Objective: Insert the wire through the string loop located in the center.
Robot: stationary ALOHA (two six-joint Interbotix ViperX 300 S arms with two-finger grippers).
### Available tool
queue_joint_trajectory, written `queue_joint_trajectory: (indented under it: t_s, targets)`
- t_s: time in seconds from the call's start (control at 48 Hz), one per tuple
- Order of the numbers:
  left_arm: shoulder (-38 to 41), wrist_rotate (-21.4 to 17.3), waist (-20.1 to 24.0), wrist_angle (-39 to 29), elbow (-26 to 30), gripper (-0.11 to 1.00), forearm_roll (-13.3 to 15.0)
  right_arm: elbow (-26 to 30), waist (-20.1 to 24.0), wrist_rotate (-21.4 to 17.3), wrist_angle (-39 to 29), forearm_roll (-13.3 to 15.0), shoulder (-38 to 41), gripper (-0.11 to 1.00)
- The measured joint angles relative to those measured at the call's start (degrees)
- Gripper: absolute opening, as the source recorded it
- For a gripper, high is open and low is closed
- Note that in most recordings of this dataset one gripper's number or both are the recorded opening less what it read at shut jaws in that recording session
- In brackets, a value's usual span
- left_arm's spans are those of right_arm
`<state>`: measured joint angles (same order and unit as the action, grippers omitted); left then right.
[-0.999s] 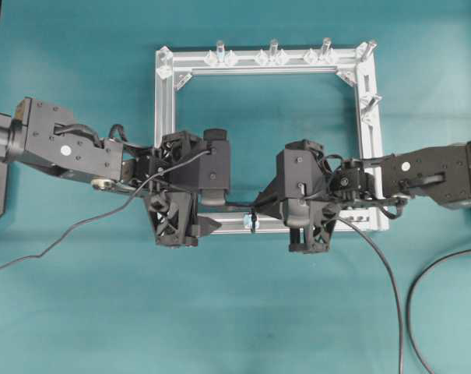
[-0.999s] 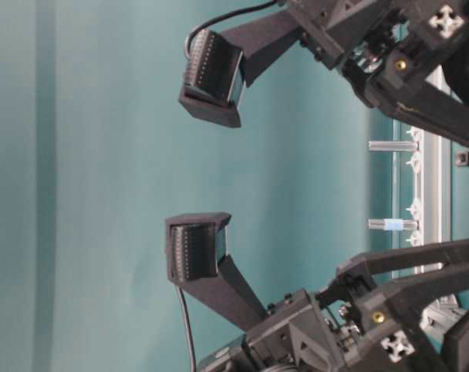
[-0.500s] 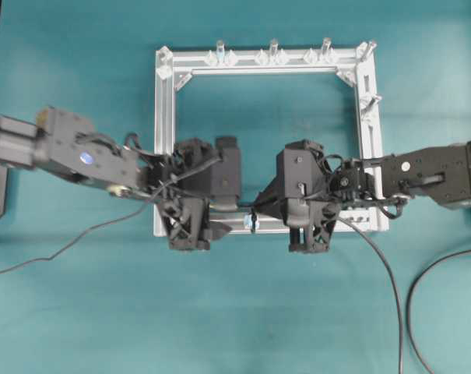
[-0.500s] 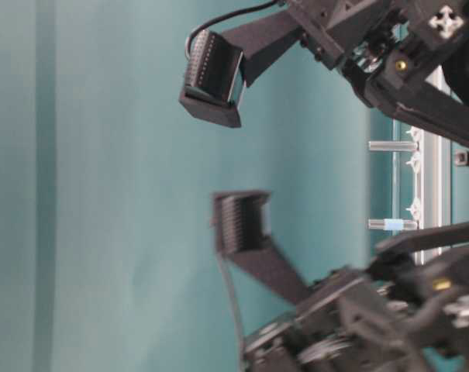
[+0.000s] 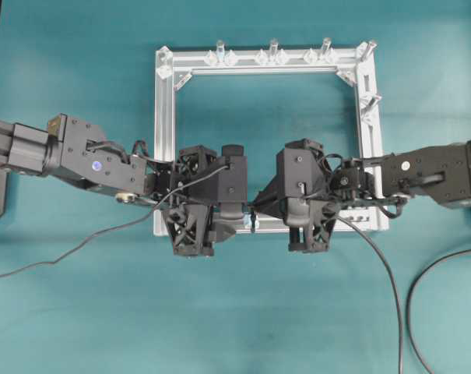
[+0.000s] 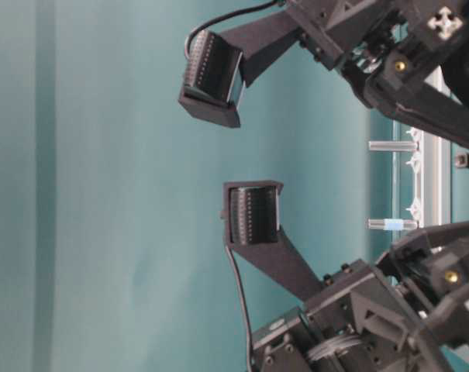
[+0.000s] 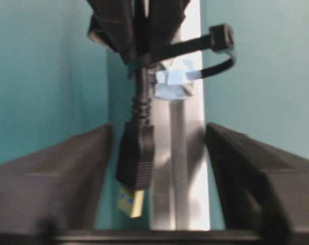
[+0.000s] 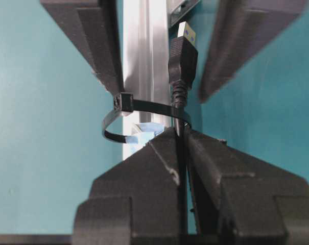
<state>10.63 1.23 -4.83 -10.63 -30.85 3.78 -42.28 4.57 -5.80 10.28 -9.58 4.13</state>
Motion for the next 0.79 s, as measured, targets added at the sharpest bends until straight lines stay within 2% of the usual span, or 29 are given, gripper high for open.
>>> queue_joint_trajectory:
  t_s: [0.125, 0.167, 0.791]
  targets:
    - [0.0, 0.0, 0.18, 0.18, 0.0, 0.2, -0.09, 0.0, 0.09, 0.09, 0.0, 0.0, -0.09, 0.08]
    - [0.09, 0.09, 0.26, 0.0, 0.0, 0.14, -0.09, 0.0, 0.09, 0.0, 0.0, 0.0, 0.0, 0.08]
    - [-0.09, 0.09, 0.18, 0.0, 0.0, 0.14, -0.09, 0.0, 0.09, 0.18, 0.0, 0.09, 0.0, 0.08]
